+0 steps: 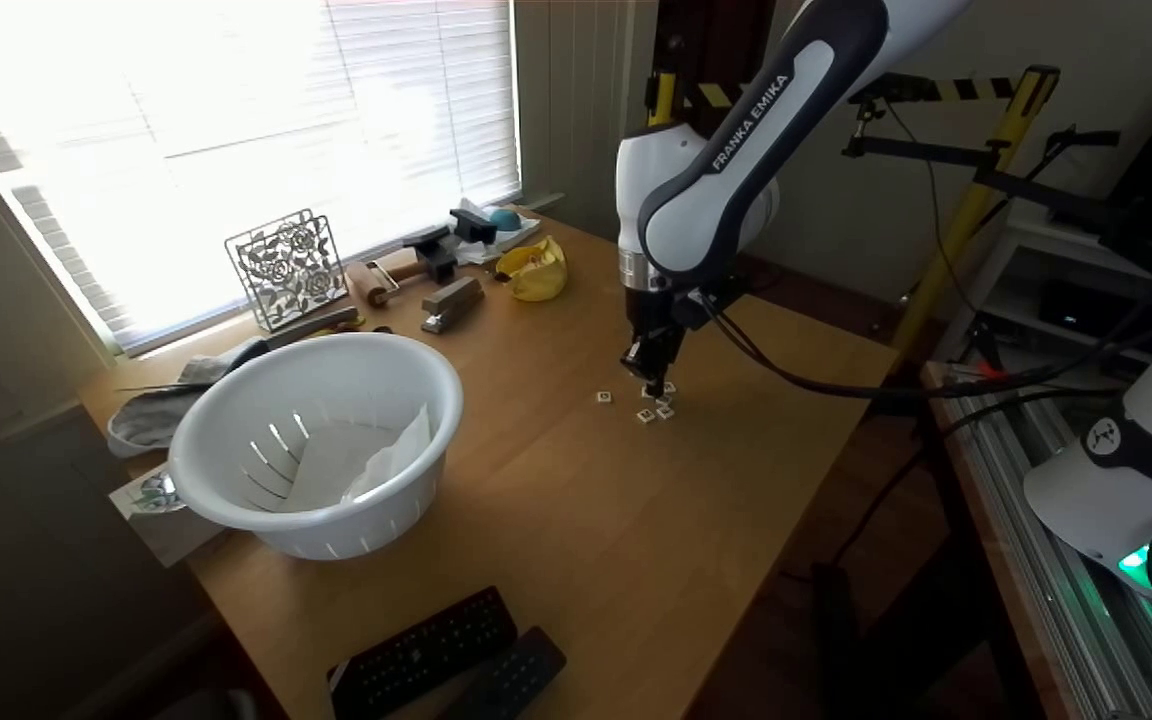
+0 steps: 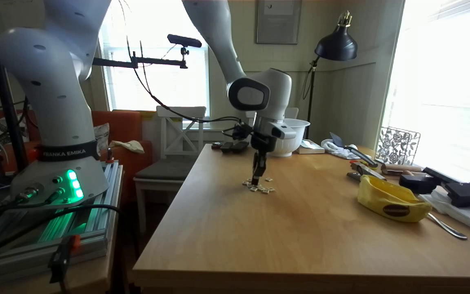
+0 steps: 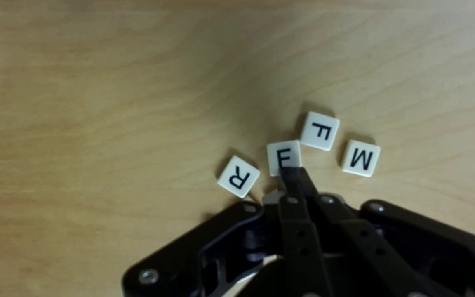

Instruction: Move some of the letter tiles to the left

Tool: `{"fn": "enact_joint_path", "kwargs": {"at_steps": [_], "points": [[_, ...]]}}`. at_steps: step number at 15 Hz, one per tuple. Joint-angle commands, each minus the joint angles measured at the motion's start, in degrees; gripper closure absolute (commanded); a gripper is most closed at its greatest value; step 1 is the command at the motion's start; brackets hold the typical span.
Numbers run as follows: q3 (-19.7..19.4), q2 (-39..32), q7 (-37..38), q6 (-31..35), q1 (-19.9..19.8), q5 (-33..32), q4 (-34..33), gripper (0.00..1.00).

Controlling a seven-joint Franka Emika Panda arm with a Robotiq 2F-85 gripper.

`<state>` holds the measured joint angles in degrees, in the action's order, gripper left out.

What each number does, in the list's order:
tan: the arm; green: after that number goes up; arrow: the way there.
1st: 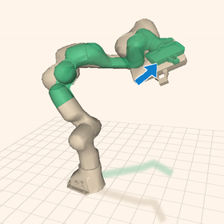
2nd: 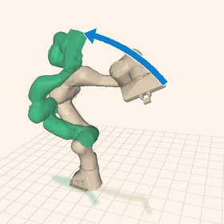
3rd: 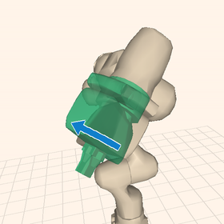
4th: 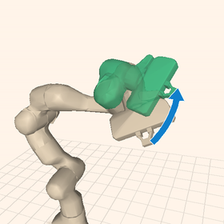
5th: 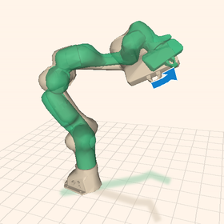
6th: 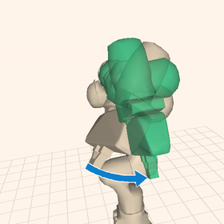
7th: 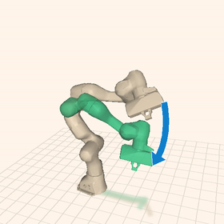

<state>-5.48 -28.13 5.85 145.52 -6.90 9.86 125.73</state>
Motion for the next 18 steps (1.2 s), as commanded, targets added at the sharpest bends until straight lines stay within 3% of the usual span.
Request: {"fn": "enact_joint_path", "kwargs": {"at_steps": [1, 18], "points": [[0.02, -1.03, -0.64, 0.72, -0.44, -0.53, -0.97, 1.0], [2.78, -4.79, -3.7, 0.78, -3.04, 1.64, -7.05, 1.0]]}}
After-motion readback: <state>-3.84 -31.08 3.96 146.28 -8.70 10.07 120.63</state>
